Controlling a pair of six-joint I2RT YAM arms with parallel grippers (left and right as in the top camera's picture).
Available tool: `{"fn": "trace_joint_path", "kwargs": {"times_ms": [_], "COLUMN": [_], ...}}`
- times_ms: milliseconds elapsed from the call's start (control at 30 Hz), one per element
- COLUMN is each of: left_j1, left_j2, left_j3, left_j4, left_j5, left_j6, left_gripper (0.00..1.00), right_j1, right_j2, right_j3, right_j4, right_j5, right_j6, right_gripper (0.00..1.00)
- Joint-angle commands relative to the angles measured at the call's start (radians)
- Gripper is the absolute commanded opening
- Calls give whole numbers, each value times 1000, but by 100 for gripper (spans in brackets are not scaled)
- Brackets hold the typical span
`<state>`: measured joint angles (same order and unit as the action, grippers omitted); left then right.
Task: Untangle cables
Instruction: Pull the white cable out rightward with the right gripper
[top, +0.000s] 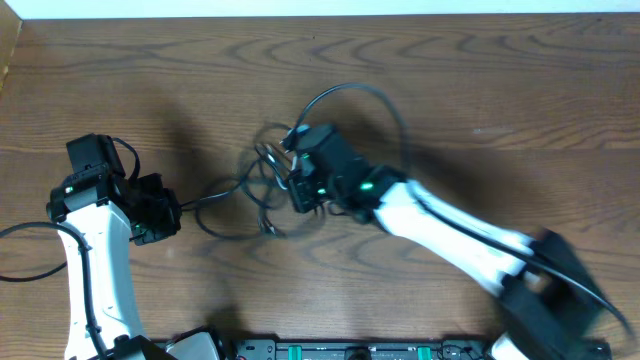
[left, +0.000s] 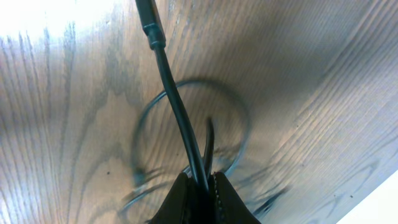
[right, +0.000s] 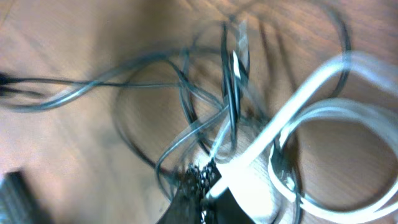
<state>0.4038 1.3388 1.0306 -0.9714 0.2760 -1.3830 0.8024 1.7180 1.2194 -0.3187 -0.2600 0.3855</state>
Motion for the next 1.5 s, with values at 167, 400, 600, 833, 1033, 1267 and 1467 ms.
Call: {"fn": "trace_joint_path", "kwargs": {"times_ms": [167,400,600,833,1033,1267,1467], "left_j1": [-2,-11,-136,-260,-340,-392,-448], "left_j2": [-13,-13,-13,-13,-13,-13,-8], "left_j3": [3,3,3,3,3,3,3], "left_j4": [58,92,248,344,351,348,339], "left_j5": [-79,125,198,-45,-123,-156,-186], "left_j6": [11,-143,-145,435,635,615,652], "left_gripper": [8,8,8,8,8,8,8], "right_j1": [-106,-172,-46,-124,-348,-646,-806], "right_j2": [-296,-377,-271,-303,-436,-607,-647], "right_j3": [13,6,-2,0,24,35,35], "right_j4": [-300,-373,-349,-457,-490,-481,-483], "right_j5": [-135,-387,-309,58,165,163,348], "right_j6": [-175,-194,-198,-174,-174,-205,-230], "right_gripper": [1,1,1,1,1,1,1]}}
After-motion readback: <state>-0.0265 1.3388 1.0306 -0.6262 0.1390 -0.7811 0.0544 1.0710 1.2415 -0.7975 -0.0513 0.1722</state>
